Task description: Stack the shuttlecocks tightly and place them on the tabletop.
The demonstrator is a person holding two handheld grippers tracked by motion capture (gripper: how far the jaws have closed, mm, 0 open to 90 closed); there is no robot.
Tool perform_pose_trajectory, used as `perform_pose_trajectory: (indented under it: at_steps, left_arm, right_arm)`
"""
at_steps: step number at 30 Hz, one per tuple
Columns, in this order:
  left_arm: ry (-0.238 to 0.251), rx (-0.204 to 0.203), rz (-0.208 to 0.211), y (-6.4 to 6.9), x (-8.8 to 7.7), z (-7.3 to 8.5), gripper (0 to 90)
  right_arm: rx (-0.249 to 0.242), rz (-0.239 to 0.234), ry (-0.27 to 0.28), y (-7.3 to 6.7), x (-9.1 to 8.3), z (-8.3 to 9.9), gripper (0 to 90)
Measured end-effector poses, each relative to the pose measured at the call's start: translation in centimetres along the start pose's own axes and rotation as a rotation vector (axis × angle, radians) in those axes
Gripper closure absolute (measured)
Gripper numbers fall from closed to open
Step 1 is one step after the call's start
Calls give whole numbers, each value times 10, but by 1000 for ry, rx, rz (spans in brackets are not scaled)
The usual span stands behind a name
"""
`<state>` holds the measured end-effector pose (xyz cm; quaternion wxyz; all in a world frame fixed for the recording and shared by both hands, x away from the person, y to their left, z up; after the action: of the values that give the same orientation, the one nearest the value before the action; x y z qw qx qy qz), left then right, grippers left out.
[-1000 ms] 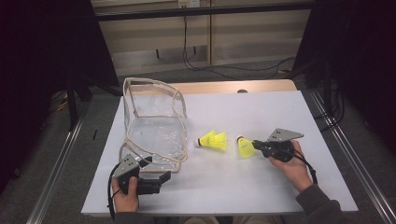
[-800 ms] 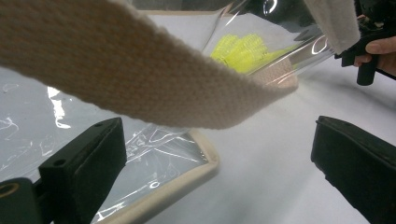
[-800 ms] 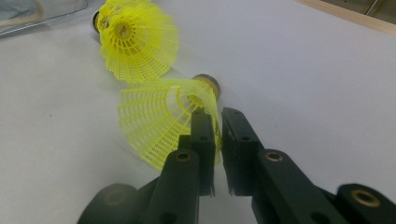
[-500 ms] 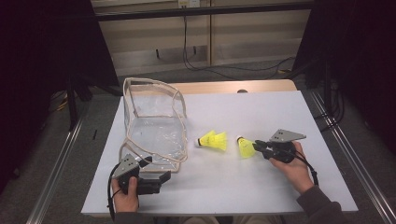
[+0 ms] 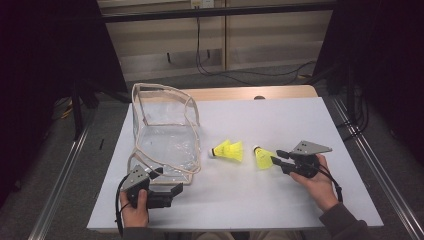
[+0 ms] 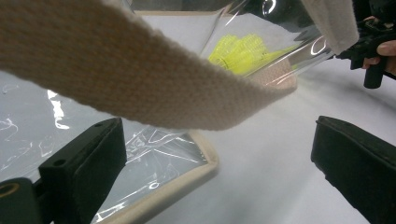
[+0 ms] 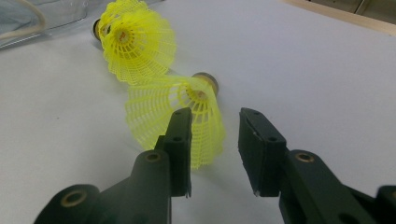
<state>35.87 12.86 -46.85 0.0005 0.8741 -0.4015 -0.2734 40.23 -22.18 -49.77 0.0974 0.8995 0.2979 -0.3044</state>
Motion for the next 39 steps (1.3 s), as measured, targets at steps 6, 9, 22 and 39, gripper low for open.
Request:
perform_pose_trajectory:
  at_steps: [6,9,22,39]
  left_arm:
    - [1,-1,0,0,0,0,34]
    - [2,1,1,0,0,0,34]
    - [1,0,2,1,0,-1,34]
    - [0,4,7,2,1,-1,34]
  right_arm:
    - [43,-11,14,-2,-4,3,590]
    - [54,-14,22,-5,-6,3,557]
    - [77,-39,42,-22,-12,-3,374]
    - [105,-71,40,-40,-13,-5,220]
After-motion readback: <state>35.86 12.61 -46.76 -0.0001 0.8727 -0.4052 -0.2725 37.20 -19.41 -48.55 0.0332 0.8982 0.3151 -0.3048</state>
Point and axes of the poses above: each handheld gripper's, and its own axes: x roughly forward along the jaws, z roughly out of its underside, y roughly to its right, the point moved 10 cm from there along x, roughly forward along the jaws, and after that the axes turned 6 degrees about -y, right-handed, at the moved point
